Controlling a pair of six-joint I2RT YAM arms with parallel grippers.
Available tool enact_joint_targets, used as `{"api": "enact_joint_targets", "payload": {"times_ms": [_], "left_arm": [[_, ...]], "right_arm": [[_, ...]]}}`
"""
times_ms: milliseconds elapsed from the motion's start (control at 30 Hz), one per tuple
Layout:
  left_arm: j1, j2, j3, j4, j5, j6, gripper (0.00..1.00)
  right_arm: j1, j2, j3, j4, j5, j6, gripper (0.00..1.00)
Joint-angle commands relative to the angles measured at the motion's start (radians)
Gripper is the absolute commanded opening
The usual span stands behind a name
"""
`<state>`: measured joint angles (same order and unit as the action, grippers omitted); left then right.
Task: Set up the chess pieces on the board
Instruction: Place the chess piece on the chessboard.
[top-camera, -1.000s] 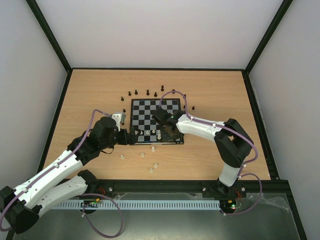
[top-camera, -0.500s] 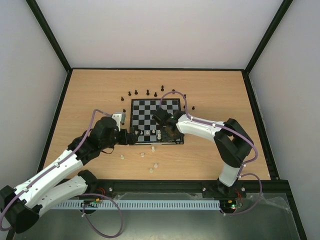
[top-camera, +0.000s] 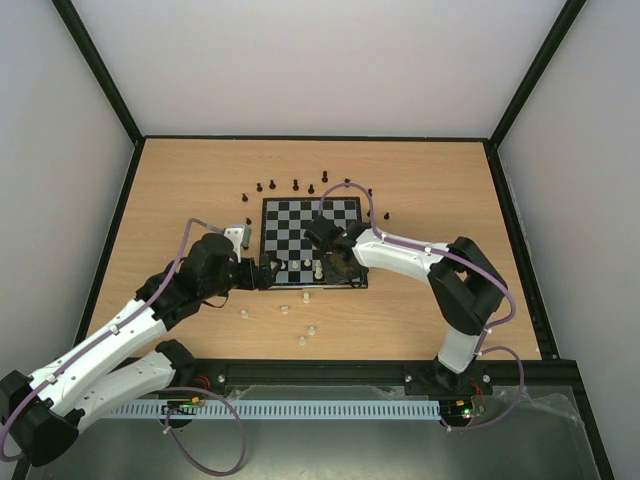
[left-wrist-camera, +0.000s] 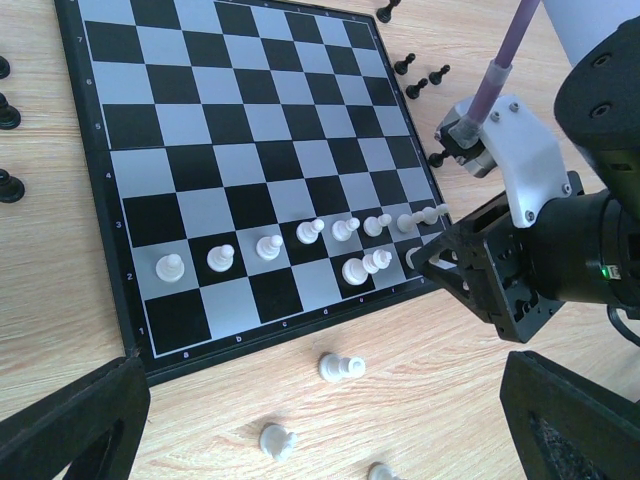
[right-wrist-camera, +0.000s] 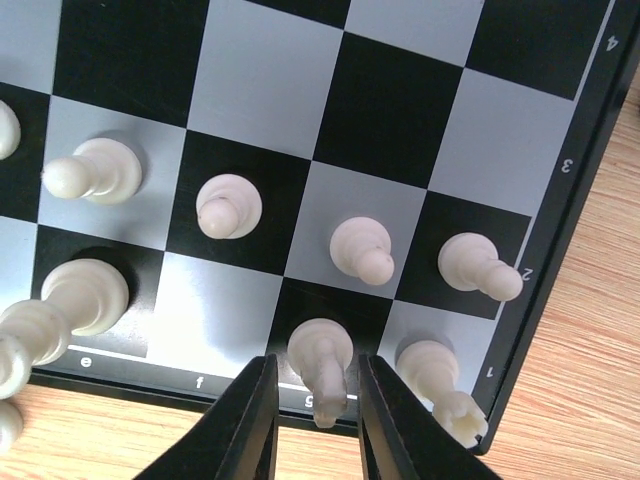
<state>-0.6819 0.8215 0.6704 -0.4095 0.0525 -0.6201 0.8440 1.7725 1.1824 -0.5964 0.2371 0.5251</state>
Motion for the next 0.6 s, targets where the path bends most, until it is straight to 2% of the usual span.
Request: {"api": "enact_joint_targets", "payload": {"times_ms": [0,100,200,433,567], "left_arm": [[0.004,0.004,-0.010,0.011,0.010,0.005,0.99],[0.004,0.005,-0.009,0.014,0.009,0.004,0.99],[0.004,0.014,-0.006,0.018,0.010,0.002,0.99],[0.004,0.007,-0.011,0.029,0.001,-0.012,0.99],[0.004,-0.022,-0.006,0.026,-0.015,-0.018,0.99]], "right_arm": [[-0.005,-0.061,-0.003,-0.036,-0.008,-0.005,0.26],[-0.005,-0.102,-0.006,-0.054,-0.014,0.000,0.34],[-0.005,-0.157,-0.022,-0.063,-0.024,0.004,0.48],[0.025,-0.291,-0.056,-0.086,-0.064,0.014,0.73],[0.070,-0.350,-0.068,-0.095,-0.077,0.023,0.98]]}}
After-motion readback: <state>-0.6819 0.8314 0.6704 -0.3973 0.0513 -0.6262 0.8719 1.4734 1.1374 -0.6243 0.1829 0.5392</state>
